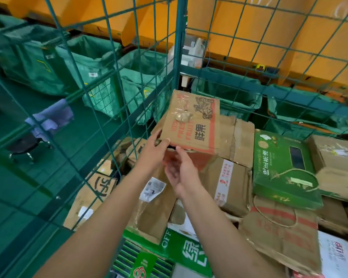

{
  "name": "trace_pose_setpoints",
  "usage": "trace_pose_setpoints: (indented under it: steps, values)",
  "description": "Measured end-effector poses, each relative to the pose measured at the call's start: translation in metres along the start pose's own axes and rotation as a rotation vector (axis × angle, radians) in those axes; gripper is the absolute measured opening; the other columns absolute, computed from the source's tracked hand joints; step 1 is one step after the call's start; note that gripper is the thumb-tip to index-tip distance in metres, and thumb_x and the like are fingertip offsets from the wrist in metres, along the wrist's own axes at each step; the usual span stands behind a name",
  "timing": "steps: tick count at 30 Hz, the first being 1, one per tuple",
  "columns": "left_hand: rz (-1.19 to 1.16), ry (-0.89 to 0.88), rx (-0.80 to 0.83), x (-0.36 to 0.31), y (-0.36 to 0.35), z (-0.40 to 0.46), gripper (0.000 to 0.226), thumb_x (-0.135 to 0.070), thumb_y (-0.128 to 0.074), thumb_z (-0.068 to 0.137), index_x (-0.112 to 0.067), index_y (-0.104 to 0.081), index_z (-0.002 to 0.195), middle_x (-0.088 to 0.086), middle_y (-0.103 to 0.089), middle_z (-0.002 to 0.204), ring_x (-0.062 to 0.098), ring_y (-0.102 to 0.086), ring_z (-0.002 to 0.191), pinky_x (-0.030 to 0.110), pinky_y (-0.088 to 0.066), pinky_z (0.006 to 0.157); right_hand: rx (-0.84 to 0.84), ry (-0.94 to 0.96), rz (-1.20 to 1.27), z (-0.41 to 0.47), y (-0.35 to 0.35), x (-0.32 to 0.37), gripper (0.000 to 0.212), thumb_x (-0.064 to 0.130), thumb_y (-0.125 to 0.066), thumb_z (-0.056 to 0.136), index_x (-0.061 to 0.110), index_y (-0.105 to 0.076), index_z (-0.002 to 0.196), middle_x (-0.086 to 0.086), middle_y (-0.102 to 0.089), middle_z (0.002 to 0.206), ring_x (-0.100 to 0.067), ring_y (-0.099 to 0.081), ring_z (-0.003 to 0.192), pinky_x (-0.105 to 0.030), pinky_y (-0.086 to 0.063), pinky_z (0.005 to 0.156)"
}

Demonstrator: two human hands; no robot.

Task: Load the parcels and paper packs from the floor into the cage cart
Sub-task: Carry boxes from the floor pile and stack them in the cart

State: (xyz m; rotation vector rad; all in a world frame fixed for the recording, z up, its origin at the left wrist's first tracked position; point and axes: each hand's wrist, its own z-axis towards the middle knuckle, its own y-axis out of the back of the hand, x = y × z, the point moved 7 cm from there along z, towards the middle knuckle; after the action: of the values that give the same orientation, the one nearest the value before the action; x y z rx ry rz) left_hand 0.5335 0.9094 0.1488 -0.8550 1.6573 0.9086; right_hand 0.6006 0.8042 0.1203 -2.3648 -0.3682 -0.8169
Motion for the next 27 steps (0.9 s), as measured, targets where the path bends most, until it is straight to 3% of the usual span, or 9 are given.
trace_pose_setpoints:
  steps: [2,6,11,14,16,18,21,24,27]
  values:
    - [0.001,0.036,-0.010,0.023,0.015,-0.006,0.053,-0.041,-0.055,0.094,-0.041,-0.049,0.146,-0.009,-0.065,0.132,0.012,-0.069,0.104,0.046,-0.058,0.095,0.009,-0.059,-0.020,0.000,-0.002,-0.030,0.020,0.027,-0.070,0.096,0.013,-0.071,0.111,-0.006,-0.077,0.101,-0.021,-0.072,0.100,-0.034,-0.057,0.095]
    - [-0.058,0.135,-0.073,0.070,0.045,-0.030,0.051,-0.037,-0.056,0.093,-0.049,-0.051,0.143,-0.009,-0.069,0.129,0.014,-0.071,0.109,0.047,-0.060,0.094,-0.019,-0.133,-0.078,-0.002,-0.001,-0.077,0.011,0.020,-0.070,0.094,0.013,-0.070,0.102,-0.002,-0.071,0.090,-0.013,-0.068,0.085,-0.028,-0.056,0.082]
    - [-0.085,0.102,-0.180,0.079,0.070,-0.072,0.036,-0.023,-0.050,0.103,-0.042,-0.056,0.133,-0.014,-0.067,0.122,-0.005,-0.068,0.097,0.022,-0.057,0.084,0.032,-0.196,-0.050,-0.026,-0.007,-0.119,0.015,0.017,-0.068,0.096,0.013,-0.069,0.110,-0.003,-0.075,0.097,-0.015,-0.071,0.093,-0.029,-0.056,0.080]
    - [-0.014,0.106,-0.217,0.089,0.082,-0.100,0.037,-0.023,-0.048,0.102,-0.043,-0.056,0.132,-0.014,-0.067,0.124,0.005,-0.064,0.112,0.032,-0.052,0.096,0.063,-0.253,-0.013,-0.045,-0.004,-0.150,0.017,0.013,-0.067,0.096,0.009,-0.070,0.112,-0.004,-0.078,0.097,-0.016,-0.074,0.092,-0.029,-0.058,0.078]
    - [0.025,0.131,-0.253,0.099,0.089,-0.115,0.037,-0.022,-0.050,0.101,-0.046,-0.055,0.129,-0.015,-0.067,0.121,0.009,-0.064,0.114,0.038,-0.052,0.100,0.073,-0.297,0.008,-0.053,-0.004,-0.166,0.014,0.009,-0.065,0.096,0.006,-0.071,0.108,-0.006,-0.077,0.091,-0.016,-0.071,0.082,-0.026,-0.057,0.069]
    - [0.081,0.143,-0.303,0.107,0.096,-0.125,0.034,-0.030,-0.057,0.101,-0.045,-0.054,0.132,-0.014,-0.066,0.124,0.011,-0.064,0.113,0.040,-0.051,0.102,0.096,-0.347,0.046,-0.057,-0.008,-0.178,0.022,0.011,-0.063,0.098,0.006,-0.071,0.117,-0.007,-0.078,0.098,-0.017,-0.071,0.085,-0.026,-0.057,0.068]
    - [0.126,0.216,-0.352,0.123,0.099,-0.129,0.051,-0.042,-0.063,0.099,-0.032,-0.047,0.147,-0.007,-0.062,0.131,0.017,-0.064,0.114,0.041,-0.050,0.104,0.137,-0.399,0.104,-0.054,-0.014,-0.189,0.029,0.017,-0.060,0.102,0.009,-0.067,0.129,-0.008,-0.077,0.113,-0.021,-0.073,0.104,-0.032,-0.059,0.087]
    - [0.042,0.349,-0.315,0.150,0.087,-0.125,0.047,-0.045,-0.059,0.098,-0.036,-0.046,0.143,-0.004,-0.070,0.120,0.017,-0.069,0.102,0.043,-0.054,0.098,0.136,-0.411,0.089,-0.049,-0.007,-0.190,0.030,0.021,-0.055,0.105,0.010,-0.067,0.130,-0.009,-0.075,0.120,-0.023,-0.068,0.117,-0.039,-0.052,0.103]
    - [-0.010,0.382,-0.281,0.174,0.078,-0.111,0.050,-0.051,-0.052,0.095,-0.045,-0.040,0.144,-0.002,-0.074,0.110,0.023,-0.073,0.095,0.051,-0.057,0.093,0.123,-0.404,0.061,-0.045,0.007,-0.183,0.030,0.018,-0.050,0.106,0.007,-0.065,0.130,-0.012,-0.070,0.130,-0.025,-0.066,0.114,-0.036,-0.054,0.087]
